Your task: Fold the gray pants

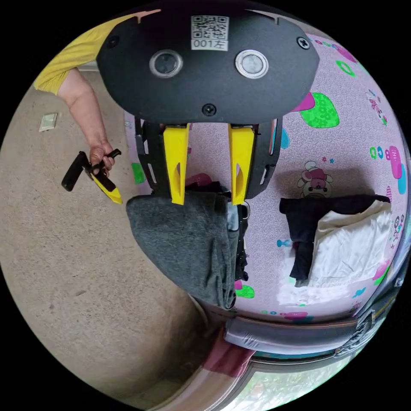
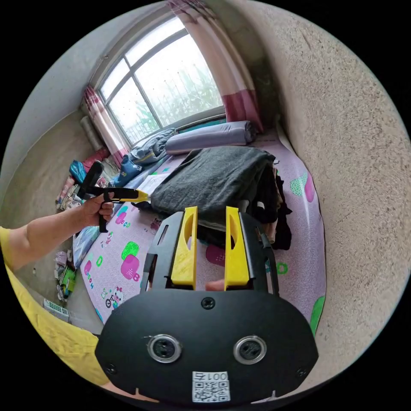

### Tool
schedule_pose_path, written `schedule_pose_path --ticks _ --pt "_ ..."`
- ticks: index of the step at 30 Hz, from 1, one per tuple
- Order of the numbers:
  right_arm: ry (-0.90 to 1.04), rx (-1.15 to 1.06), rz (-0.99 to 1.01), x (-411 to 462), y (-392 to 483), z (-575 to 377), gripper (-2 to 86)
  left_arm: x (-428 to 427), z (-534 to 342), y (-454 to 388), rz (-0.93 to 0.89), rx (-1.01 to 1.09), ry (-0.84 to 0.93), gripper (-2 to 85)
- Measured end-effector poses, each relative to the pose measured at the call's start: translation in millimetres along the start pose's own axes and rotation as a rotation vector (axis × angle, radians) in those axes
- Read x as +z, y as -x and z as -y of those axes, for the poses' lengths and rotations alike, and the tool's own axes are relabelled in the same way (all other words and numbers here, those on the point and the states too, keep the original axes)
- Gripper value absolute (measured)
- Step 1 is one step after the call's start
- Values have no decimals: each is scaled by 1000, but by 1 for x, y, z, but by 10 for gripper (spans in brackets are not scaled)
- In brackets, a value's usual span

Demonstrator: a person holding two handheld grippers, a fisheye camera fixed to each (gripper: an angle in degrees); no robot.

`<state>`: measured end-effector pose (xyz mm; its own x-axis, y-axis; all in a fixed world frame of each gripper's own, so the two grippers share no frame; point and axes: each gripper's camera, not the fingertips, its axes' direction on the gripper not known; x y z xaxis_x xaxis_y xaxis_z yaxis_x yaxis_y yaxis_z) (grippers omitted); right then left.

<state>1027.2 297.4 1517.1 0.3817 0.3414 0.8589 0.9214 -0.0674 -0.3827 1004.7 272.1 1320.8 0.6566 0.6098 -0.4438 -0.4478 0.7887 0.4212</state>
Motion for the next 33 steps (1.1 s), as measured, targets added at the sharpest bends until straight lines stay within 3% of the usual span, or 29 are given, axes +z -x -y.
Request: schedule_pose_path --ticks 5,9,13,20,27,33 --pt "54 43 -11 10 -32 26 61 28 -1 -2 50 -24 47 113" --pt "87 27 -16 6 -45 43 30 39 -12 -18 24 15 83 8" --pt "26 -48 51 -25 -52 75 17 15 -27 -46 -14 117 -29 -4" --pt "-49 -136 63 -77 -49 119 11 -43 -48 -67 -157 72 -188 -5" --pt "-330 -327 265 -189 -2 140 10 -166 -115 -122 -478 189 -494 -7" --pt "-514 -551 474 -303 73 179 9 -331 -197 -174 -486 359 -819 -6"
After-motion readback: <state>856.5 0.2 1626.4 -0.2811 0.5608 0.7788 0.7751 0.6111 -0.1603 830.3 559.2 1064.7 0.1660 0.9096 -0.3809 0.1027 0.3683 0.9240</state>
